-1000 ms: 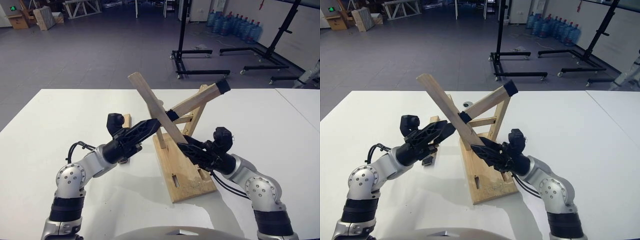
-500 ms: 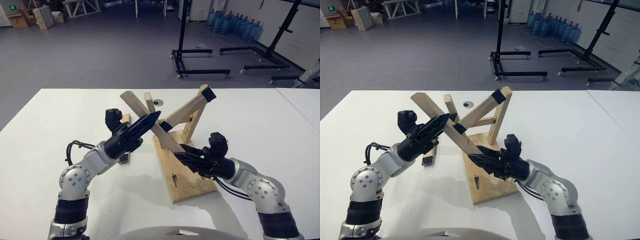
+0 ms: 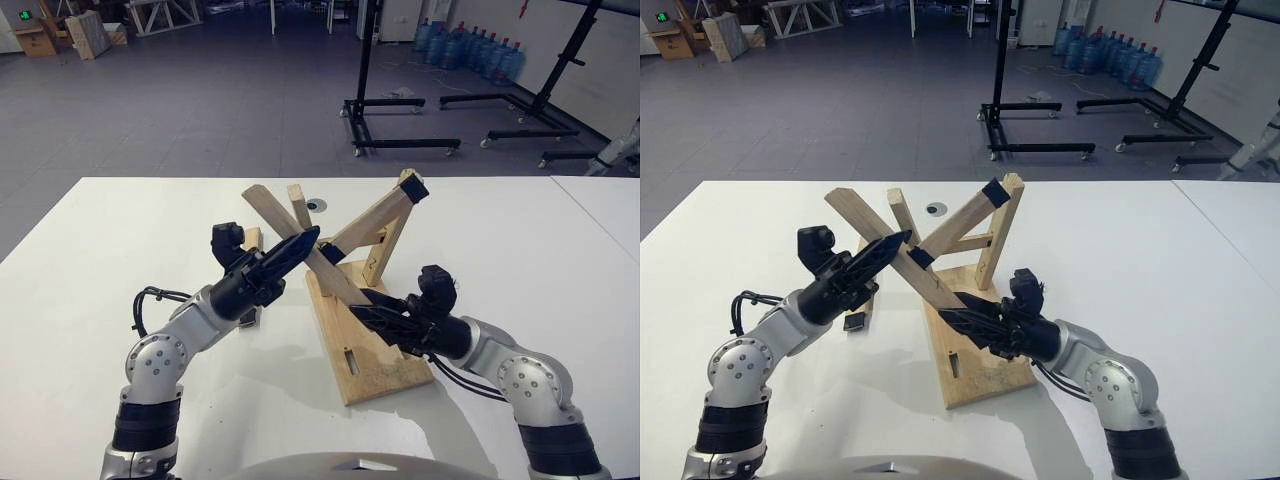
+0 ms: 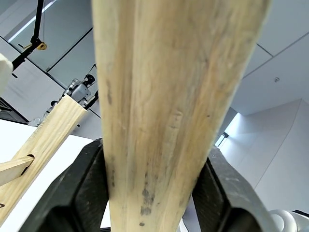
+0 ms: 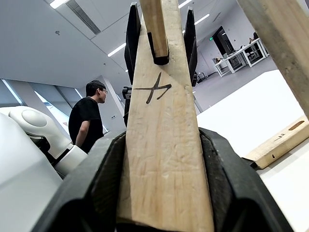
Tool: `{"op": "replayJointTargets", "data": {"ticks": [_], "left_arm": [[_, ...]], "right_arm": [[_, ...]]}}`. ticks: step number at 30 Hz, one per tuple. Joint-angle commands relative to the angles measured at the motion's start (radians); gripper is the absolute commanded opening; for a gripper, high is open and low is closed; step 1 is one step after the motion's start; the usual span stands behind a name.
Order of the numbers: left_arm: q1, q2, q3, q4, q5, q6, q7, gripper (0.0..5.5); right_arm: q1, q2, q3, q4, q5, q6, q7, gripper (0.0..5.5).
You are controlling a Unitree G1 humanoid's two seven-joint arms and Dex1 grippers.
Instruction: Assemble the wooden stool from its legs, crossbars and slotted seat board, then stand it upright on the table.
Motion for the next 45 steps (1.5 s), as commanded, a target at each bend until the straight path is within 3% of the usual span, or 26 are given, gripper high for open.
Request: {"op": "replayJointTargets", "data": {"ticks": [1,3,7,13,19,24,41,45], "left_arm": [[-0.008,-0.016,0.020,0.011,0.020,-0.031,-0.007,2.15],[-0.011,-0.025,0.022,0.006,0.030,-0.040,-0.002,2.14],[-0.019,-0.034,0.028,-0.009,0.080,-0.074,0.007,2.09],[-0.004,0.021,0.012,-0.123,0.212,-0.116,0.034,2.07],[0.105,0.098,-0.109,-0.298,0.423,-0.109,0.121,2.06],[0.173,0.116,-0.176,-0.348,0.438,-0.115,0.095,2.06],[0.020,0.181,-0.281,-0.092,0.625,-0.183,-0.118,2.05],[0.016,0.260,-0.315,-0.125,0.717,-0.180,-0.116,2.05]], "right_arm": [[-0.024,-0.012,0.004,0.018,-0.037,-0.027,0.016,2.05],[-0.030,-0.042,0.022,0.025,-0.049,0.018,-0.001,2.05],[-0.001,-0.121,0.008,-0.009,-0.027,0.090,0.002,2.92],[0.118,-0.274,-0.169,-0.003,-0.113,0.023,-0.011,3.81],[0.080,-0.408,-0.209,0.175,-0.286,-0.098,0.066,3.81],[0.016,-0.452,-0.199,0.283,-0.336,-0.120,0.122,3.81],[-0.073,-0.400,-0.151,0.368,-0.384,-0.141,0.170,3.81],[-0.079,-0.391,-0.151,0.349,-0.382,-0.127,0.156,3.81]]}}
